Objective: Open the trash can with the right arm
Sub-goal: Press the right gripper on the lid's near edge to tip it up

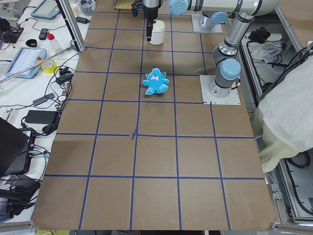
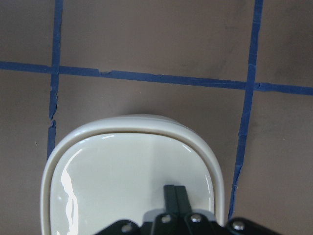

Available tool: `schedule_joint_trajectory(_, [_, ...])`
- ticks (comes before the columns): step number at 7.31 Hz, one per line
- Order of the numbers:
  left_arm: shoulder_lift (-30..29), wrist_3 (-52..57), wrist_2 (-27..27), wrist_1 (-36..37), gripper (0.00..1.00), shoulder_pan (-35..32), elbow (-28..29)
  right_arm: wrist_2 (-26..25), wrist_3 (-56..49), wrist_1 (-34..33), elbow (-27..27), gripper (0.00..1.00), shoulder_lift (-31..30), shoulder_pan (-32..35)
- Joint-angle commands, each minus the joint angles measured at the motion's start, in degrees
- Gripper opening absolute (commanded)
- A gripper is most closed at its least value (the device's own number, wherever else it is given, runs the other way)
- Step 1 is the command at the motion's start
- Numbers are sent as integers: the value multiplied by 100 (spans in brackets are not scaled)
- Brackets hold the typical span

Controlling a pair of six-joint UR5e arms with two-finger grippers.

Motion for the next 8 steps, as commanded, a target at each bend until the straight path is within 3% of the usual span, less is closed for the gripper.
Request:
schedule_joint_trajectory(1, [0,0,0,0,100,-8,0,1,-16,81,-152,0,-31,1])
schedule_joint_trajectory(2, [0,0,0,0,100,0,0,-8,-16,499,-396,0,-49,-8])
schedule_joint_trajectory(4, [0,0,0,0,100,-8,0,-8,-51,2009,-1423,0,-23,1])
schedule_joint_trajectory(6, [0,0,0,0,100,0,0,27,-121,2006,-1201,0,12,-8])
schedule_joint_trajectory(8, [0,0,0,0,100,0,0,1,-148,965,-490,0,13,-8])
